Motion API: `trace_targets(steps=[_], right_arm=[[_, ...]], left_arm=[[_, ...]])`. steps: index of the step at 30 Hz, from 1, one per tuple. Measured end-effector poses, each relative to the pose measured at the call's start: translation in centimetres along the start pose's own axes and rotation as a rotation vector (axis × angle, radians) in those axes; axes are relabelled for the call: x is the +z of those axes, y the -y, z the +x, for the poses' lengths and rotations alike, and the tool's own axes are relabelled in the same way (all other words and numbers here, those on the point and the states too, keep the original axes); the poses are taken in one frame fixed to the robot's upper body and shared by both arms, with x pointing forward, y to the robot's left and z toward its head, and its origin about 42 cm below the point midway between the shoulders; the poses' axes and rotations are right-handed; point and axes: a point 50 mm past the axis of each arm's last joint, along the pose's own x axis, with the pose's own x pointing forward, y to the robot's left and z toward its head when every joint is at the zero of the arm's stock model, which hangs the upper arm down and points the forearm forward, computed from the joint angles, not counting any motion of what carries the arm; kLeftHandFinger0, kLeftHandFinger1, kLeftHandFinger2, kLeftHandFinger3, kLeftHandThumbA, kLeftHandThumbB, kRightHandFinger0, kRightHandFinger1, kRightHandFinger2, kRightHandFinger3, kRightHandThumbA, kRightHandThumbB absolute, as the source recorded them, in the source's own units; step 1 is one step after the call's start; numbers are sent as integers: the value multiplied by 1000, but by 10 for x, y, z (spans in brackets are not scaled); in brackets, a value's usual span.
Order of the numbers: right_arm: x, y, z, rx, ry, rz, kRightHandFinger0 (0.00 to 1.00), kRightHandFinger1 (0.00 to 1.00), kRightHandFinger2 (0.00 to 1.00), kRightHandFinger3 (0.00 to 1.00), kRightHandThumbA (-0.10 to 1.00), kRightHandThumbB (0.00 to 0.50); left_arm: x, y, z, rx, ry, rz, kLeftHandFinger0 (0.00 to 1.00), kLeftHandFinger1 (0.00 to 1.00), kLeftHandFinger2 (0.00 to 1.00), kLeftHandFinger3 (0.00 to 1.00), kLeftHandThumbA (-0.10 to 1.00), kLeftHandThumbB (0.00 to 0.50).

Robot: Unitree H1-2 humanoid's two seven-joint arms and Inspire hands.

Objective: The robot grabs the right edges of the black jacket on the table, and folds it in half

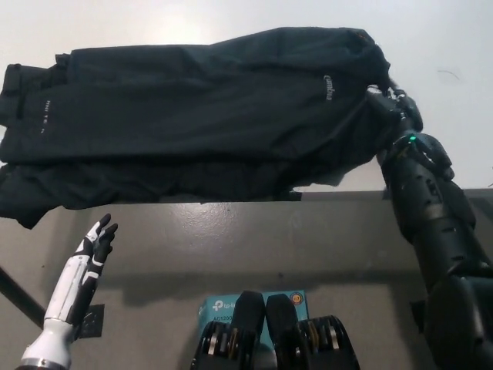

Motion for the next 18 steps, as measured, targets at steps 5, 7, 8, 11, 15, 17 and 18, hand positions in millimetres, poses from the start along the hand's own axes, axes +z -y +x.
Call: trace_targets(steps=[5,7,8,11,15,17,18], right_arm=[[23,13,-1,-18,66,152,0,136,706,1000,-100,48],[36,23,-2,-26,104,210,0,58,621,971,-100,45],[42,27,-2,-29,120,232,0,54,623,1000,-100,51],[60,44,-3,-45,162,285,0,0,611,1000,-100,53],[79,68,-5,-72,205,318,0,2,628,1000,-100,39],[84,80,-5,-88,215,330,0,0,593,978,-100,32],[87,84,-5,-95,219,336,0,0,585,1000,-100,27]], left_arm=[[1,-1,1,0,1,0,1000,1000,1000,1000,1000,31],[1,-1,1,0,1,0,1000,1000,1000,1000,1000,35],[0,-1,1,0,1,0,1000,1000,1000,1000,1000,42],[1,-1,1,1,1,-1,1000,1000,1000,1000,1000,34],[1,-1,1,1,2,0,1000,1000,1000,1000,1000,38],[1,-1,1,0,2,0,1000,1000,1000,1000,1000,34],[1,-1,1,0,2,0,1000,1000,1000,1000,1000,33]])
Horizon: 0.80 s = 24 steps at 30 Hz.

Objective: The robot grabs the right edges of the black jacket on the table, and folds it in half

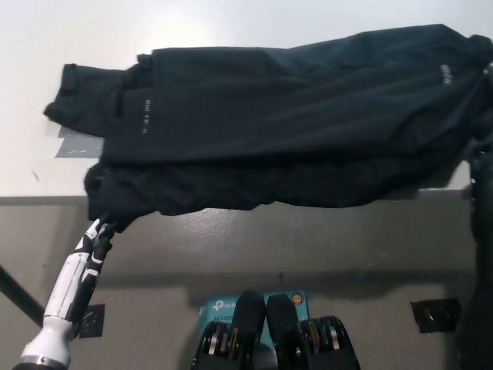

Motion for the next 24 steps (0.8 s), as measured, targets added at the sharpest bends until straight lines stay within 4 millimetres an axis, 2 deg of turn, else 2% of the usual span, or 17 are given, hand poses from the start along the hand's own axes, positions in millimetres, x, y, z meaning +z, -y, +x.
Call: trace_targets(steps=[1,2,3,4,6,7,8,9,10,13,16,17,18,20,21,23,24], right_arm=[[5,3,1,-5,6,5,0,5,584,784,-100,41],[9,5,2,-7,13,12,0,6,580,666,-100,50],[13,5,2,-7,20,16,0,25,571,652,-100,54],[16,6,2,-7,26,19,0,51,592,650,-100,61],[25,2,2,7,46,24,0,5,582,725,-100,80],[29,-1,1,18,56,24,0,37,618,709,-100,94],[32,-5,0,32,68,22,0,53,605,837,-100,114],[38,-12,-2,59,85,14,0,50,596,872,-100,119],[41,-19,-3,78,95,8,0,85,644,926,-100,86],[51,-46,-9,153,120,-28,0,155,695,856,-100,116],[59,-88,-14,244,133,-63,0,189,709,871,-100,124],[59,-99,-16,266,131,-77,0,200,715,844,-100,106],[60,-115,-18,297,133,-95,0,217,728,785,-100,128],[63,-141,-23,344,138,-118,0,252,742,805,-100,106],[64,-154,-27,368,139,-128,0,270,751,806,-100,118],[65,-180,-34,416,143,-151,0,228,699,686,-100,119],[64,-191,-37,438,145,-166,0,231,698,691,-100,113]], left_arm=[[0,0,0,0,0,0,1000,1000,1000,1000,1000,33],[0,0,0,0,1,0,1000,1000,1000,1000,1000,32],[0,0,0,0,1,0,1000,1000,1000,1000,1000,33],[0,0,0,-1,1,-1,1000,1000,1000,1000,1000,32],[0,0,0,-2,1,-1,1000,1000,1000,1000,1000,27],[0,0,0,-2,1,-1,1000,1000,1000,1000,1000,23],[0,0,1,-2,2,-1,1000,1000,1000,1000,1000,22],[0,0,1,-2,2,-1,1000,1000,1000,1000,1000,23],[0,0,1,-2,2,-1,1000,1000,1000,1000,1000,39],[0,0,1,-2,2,1,1000,1000,1000,1000,1000,29],[0,0,1,-3,2,1,1000,1000,1000,1000,1000,29],[0,0,1,-3,2,2,1000,1000,1000,1000,1000,27],[0,0,1,-4,2,2,1000,1000,1000,1000,1000,33],[1,0,1,-4,4,2,1000,1000,1000,1000,1000,33],[1,0,2,-4,4,3,1000,1000,1000,1000,1000,33],[1,0,2,-5,5,4,1000,1000,1000,1000,1000,33],[1,0,2,-5,5,4,1000,1000,1000,1000,1000,34]])
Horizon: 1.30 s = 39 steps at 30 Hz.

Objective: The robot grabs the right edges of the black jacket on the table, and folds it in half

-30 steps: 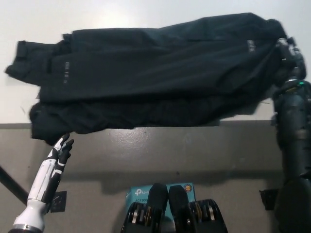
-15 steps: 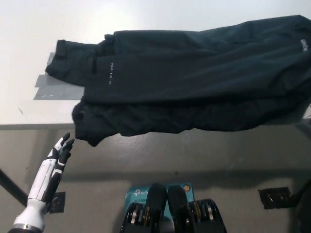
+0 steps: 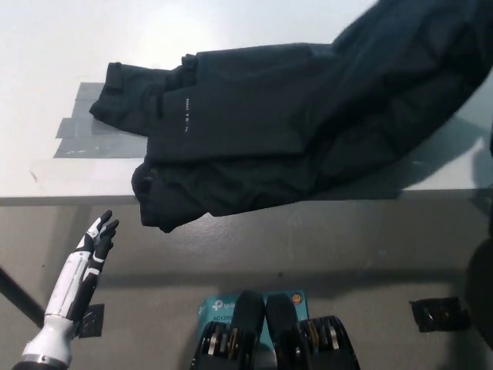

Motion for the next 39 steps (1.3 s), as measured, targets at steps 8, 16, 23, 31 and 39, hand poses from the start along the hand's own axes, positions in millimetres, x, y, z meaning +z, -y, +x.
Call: trace_targets(steps=[8,16,23,31,39], right_arm=[[-29,-116,-12,259,-22,-269,0,148,469,589,-100,162],[-109,-173,-44,496,-121,-629,0,241,631,559,-100,187],[-179,-183,-72,629,-193,-931,0,322,735,713,-100,189],[-223,-212,-104,794,-187,-1087,0,323,711,648,-100,176],[-265,-203,-129,865,-302,-1162,636,878,1000,1000,372,262]], left_arm=[[6,1,7,-9,22,5,1000,1000,1000,1000,1000,28],[9,4,10,-32,33,9,1000,1000,1000,1000,1000,34],[13,5,10,-36,38,15,1000,988,931,994,1000,59],[23,0,15,-55,70,69,846,776,729,774,944,14],[29,4,17,-97,79,103,847,727,660,659,805,1]])
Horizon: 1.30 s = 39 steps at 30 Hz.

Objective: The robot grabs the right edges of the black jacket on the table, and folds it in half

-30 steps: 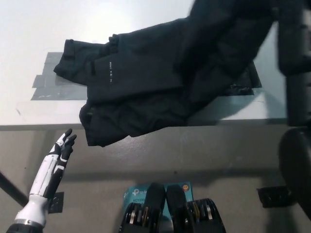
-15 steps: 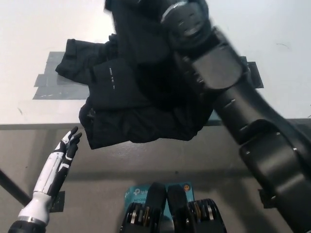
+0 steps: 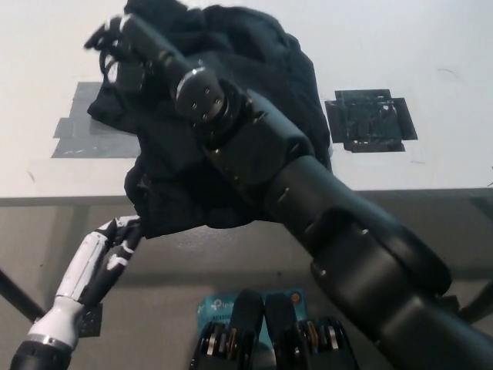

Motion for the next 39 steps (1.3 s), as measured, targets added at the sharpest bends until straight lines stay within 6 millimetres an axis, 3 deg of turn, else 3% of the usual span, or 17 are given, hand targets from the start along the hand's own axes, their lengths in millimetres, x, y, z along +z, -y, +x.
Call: trace_targets(steps=[1,2,5,6,9,11,14,16,18,19,20,21,23,25,27,33,39], right_arm=[[-4,-3,0,19,-16,-5,815,1000,1000,1000,497,320],[-8,-5,-1,47,-34,-7,991,1000,1000,1000,568,329],[-18,-8,-2,117,-68,-12,1000,1000,1000,1000,653,366],[-19,-8,-2,135,-74,-15,1000,1000,1000,1000,713,410],[-24,-4,-3,188,-93,-25,1000,1000,1000,1000,1000,470],[-27,-1,-4,221,-105,-30,1000,1000,1000,1000,1000,497],[-29,10,-5,247,-108,-17,1000,1000,1000,1000,1000,500],[-28,18,-5,246,-101,-7,1000,1000,1000,1000,1000,500],[-21,25,-5,239,-69,9,1000,1000,1000,1000,1000,455],[-13,30,-5,235,-34,18,1000,1000,1000,1000,1000,479],[-3,36,-5,229,4,25,1000,1000,1000,1000,1000,482],[7,42,-6,221,46,29,1000,1000,1000,1000,1000,500],[28,54,-7,208,118,55,1000,1000,1000,1000,1000,465],[58,73,-11,178,217,104,1000,1000,1000,1000,1000,476],[80,86,-16,153,288,138,1000,1000,1000,1000,1000,454],[131,123,-45,80,485,265,1000,1000,1000,1000,1000,500],[151,161,-82,2,622,322,1000,1000,1000,1000,1000,490]], left_arm=[[1,0,0,-2,3,4,851,725,655,643,769,0],[2,1,1,-4,4,6,859,722,649,626,726,0],[2,1,2,-12,2,11,889,715,631,602,662,0],[2,1,2,-14,0,13,901,712,625,601,650,0],[3,1,3,-21,0,22,915,749,683,675,643,0],[3,0,4,-26,2,31,897,781,778,873,698,3],[5,-3,6,-39,11,50,880,827,864,993,768,10],[6,-5,7,-47,17,63,1000,963,988,1000,966,37],[6,-5,7,-57,18,71,1000,1000,1000,1000,1000,73],[6,-5,7,-61,17,73,1000,1000,1000,1000,1000,116],[6,-5,7,-65,15,71,1000,1000,1000,1000,1000,115],[6,-5,7,-69,13,69,1000,1000,1000,1000,1000,189],[6,-5,7,-79,9,69,1000,1000,1000,1000,1000,206],[6,-4,7,-95,7,74,1000,1000,1000,1000,1000,246],[5,-3,7,-103,4,74,1000,1000,1000,1000,1000,246],[4,1,7,-131,0,72,1000,1000,1000,1000,1000,250],[2,3,6,-144,-8,71,1000,1000,1000,1000,1000,264]])
